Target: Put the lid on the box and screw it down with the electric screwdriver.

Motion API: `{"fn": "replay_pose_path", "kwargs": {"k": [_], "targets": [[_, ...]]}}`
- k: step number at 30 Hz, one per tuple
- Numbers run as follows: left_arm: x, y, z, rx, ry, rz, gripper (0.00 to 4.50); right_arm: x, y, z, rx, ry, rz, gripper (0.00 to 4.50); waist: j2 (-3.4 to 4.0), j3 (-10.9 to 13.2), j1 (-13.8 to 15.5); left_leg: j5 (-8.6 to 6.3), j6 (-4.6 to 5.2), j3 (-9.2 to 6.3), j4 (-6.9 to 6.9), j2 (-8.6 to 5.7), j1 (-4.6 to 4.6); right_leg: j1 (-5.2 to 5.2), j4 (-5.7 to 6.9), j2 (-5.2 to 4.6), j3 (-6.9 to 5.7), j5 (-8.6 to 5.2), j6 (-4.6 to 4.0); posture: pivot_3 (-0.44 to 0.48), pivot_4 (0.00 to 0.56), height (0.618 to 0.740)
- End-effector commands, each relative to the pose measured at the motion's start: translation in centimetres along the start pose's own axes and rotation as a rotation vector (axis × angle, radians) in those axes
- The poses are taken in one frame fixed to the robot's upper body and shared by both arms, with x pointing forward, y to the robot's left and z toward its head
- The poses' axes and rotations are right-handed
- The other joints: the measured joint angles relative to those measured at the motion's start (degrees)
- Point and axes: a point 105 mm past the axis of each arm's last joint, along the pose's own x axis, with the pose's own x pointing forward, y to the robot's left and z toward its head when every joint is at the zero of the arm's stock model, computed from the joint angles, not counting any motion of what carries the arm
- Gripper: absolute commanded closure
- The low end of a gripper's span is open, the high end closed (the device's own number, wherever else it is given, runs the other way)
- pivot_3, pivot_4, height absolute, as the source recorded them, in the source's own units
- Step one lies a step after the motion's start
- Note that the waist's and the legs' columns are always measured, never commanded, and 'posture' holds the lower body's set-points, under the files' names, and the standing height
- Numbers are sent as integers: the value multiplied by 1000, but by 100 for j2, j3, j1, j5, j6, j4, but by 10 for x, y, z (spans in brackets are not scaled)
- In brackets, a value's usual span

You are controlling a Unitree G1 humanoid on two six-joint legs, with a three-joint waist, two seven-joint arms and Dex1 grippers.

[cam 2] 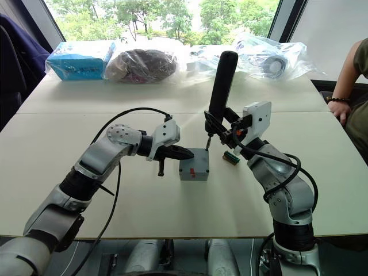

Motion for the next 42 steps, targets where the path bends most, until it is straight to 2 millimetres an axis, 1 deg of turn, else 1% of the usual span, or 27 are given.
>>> {"fn": "replay_pose_path", "kwargs": {"k": [1,4,6,7,9,12,15,18,27,42], "targets": [[2,-3,-9,-13,36,-7,4500,-5,10,-8,-34,22,24,2668,-1,-1,0,0,0,0,0,0,1,1,0,0,0,0,0,0,150,740],[2,-4,-11,-16,42,-10,4500,-12,18,-32,-78,107,51,2668,-8,-8,-6,-1,1,-1,0,0,10,10,-2,1,0,0,0,0,150,740],[3,-4,-13,-9,52,-9,4500,-17,16,-45,-99,143,39,2668,-22,-20,-9,-5,9,0,-2,0,38,36,-8,1,1,-1,-1,0,150,740],[3,-4,-14,-8,53,-8,4500,-18,14,-46,-94,140,24,2668,-35,-30,-7,-18,31,-1,-4,0,45,44,-9,2,0,-1,-1,0,150,740],[3,-5,-13,-10,51,-11,4500,-20,12,-50,-85,143,8,2668,-45,-38,-4,-20,34,-5,-4,4,71,71,-11,6,-2,-2,-2,0,150,740],[4,-6,-14,-11,52,-15,4500,-23,17,-63,-59,178,18,2668,-53,-48,-5,-26,43,-4,-5,4,105,105,-15,3,-2,-3,-4,0,150,740],[5,-4,-14,-9,54,-11,4500,-26,15,-72,-13,199,-9,2668,-71,-71,-6,-28,45,-3,-11,5,117,114,-17,2,0,-4,-6,0,150,740],[4,-3,-14,-7,55,-9,4500,-27,14,-77,3,212,-25,2668,-80,-109,-12,-29,44,-3,-15,7,122,118,-16,3,0,-8,-13,0,150,740],[5,-7,-16,-11,55,-17,4500,-27,12,-78,-13,219,-27,2668,-96,-143,-11,-32,47,-2,-21,9,128,120,-17,1,1,-12,-21,0,150,740],[9,-10,-16,-8,50,-31,4500,-23,11,-59,-52,180,-8,2668,-95,-143,-8,-34,50,-2,-24,4,128,120,-17,-15,0,-22,-38,0,150,740]]}}
